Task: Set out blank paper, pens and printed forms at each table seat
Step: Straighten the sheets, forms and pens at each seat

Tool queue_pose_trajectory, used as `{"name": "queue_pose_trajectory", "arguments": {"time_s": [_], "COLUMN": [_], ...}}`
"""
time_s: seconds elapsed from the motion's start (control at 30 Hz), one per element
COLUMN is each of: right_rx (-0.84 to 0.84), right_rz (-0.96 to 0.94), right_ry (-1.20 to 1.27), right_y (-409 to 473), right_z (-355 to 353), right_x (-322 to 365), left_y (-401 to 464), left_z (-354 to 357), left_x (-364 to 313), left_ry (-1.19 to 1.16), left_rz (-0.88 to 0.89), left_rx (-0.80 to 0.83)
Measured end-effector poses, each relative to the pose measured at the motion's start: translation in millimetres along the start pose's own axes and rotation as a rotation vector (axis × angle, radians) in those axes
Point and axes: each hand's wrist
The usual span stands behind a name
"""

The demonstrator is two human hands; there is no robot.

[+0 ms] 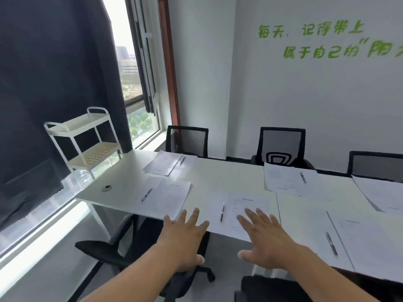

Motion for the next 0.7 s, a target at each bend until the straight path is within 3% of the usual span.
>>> {"name": "queue_pose_trajectory", "arguments": {"time_s": [0.33,0.7], "right_rx": [0.012,0.061], "right_rz": [0.128,0.206], "right_ry": [0.044,0.124], "right_y": [60,156], "right_z": [-9,15], "right_x": [15,-42], "left_y": [65,199], "left_z": [-1,10], "left_x": [42,50], "left_ry": [0.005,0.043], "left_rz": [0.152,0.277], "left_rx": [-0.028,0.039]}}
Point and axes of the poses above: each hand's wrist, its own y-axis towards the middle knuckle, its own z-axis out of the palm, x = y × z, and after that the axes turned 6 degrees about y, right-handed
